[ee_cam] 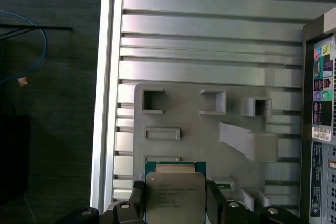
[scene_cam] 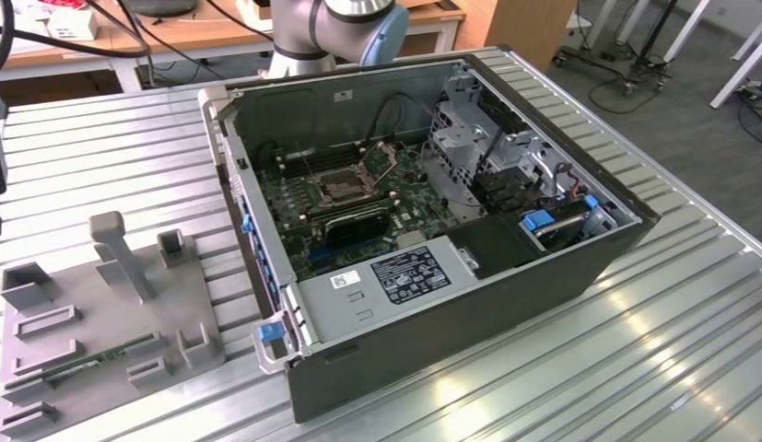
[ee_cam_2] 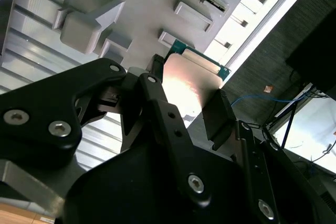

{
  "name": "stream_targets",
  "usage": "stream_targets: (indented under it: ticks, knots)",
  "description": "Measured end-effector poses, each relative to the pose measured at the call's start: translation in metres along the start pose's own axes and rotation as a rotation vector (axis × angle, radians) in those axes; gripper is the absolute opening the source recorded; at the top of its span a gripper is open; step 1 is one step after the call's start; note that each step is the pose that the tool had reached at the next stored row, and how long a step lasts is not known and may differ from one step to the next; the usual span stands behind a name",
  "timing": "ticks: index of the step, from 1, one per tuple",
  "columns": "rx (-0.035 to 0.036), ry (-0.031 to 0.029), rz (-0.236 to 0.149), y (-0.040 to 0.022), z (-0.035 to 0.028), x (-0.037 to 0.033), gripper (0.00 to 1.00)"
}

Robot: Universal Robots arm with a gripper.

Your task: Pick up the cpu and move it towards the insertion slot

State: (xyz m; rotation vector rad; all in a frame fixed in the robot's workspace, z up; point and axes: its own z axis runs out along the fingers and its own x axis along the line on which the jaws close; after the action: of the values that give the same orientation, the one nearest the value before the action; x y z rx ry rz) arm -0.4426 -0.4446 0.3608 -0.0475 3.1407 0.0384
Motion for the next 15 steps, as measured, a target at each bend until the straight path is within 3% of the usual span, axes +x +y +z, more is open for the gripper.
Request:
stream_targets:
  ticks: [15]
  knots:
    - [0.0, 0.0001, 0.0, -0.0005, 0.0, -0.0171, 0.55]
